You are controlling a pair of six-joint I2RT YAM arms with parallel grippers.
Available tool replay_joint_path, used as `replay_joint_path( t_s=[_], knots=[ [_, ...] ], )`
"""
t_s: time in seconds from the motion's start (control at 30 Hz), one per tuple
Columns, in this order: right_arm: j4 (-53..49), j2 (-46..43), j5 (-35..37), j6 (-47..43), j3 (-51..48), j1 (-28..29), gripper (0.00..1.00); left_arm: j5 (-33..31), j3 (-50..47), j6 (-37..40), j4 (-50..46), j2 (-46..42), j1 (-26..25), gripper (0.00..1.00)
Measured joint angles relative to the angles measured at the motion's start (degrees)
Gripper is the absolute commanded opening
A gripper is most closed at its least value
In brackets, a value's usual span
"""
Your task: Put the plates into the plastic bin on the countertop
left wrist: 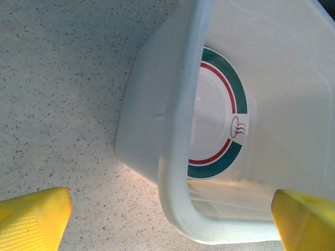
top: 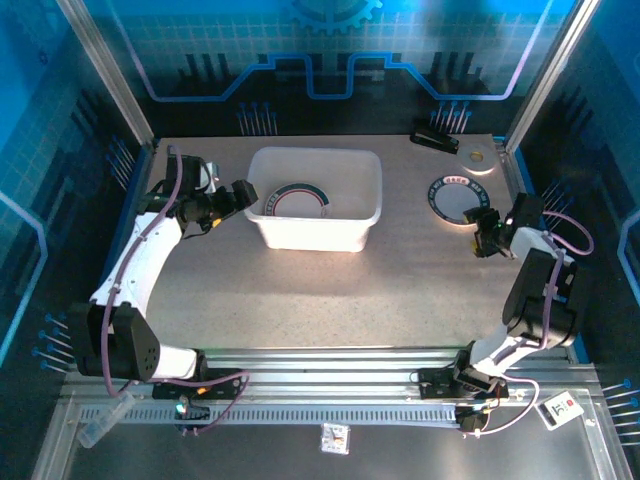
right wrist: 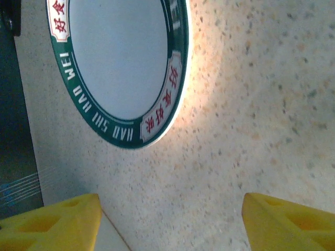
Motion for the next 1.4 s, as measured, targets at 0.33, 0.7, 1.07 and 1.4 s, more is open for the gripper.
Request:
replay_joint_path(
  t_s=[0.33, 0.7, 1.07, 1.4],
  knots=[
    [3.89, 6.75, 0.52, 0.52, 4.15, 0.7, 0.7, -0.5, 0.0, 0.02, -0.02, 0.5, 0.0, 0.99],
    [6.73, 13.03, 2.01, 2.38, 6.32, 2.58, 0.68, -1.36, 0.02, 0.02, -0.5, 1.51, 0.0, 0.99],
    [8.37, 14.99, 2.71, 3.06, 9.18, 3.41, 0.66, -1.92, 0.35, 0.0, -1.42, 2.03, -0.11, 0.99],
    [9.18, 16.72, 3.26, 4.63, 9.6, 3.43, 0.54, -2.12, 0.57, 0.0, -1.97, 2.84, -0.22, 0.99]
  ],
)
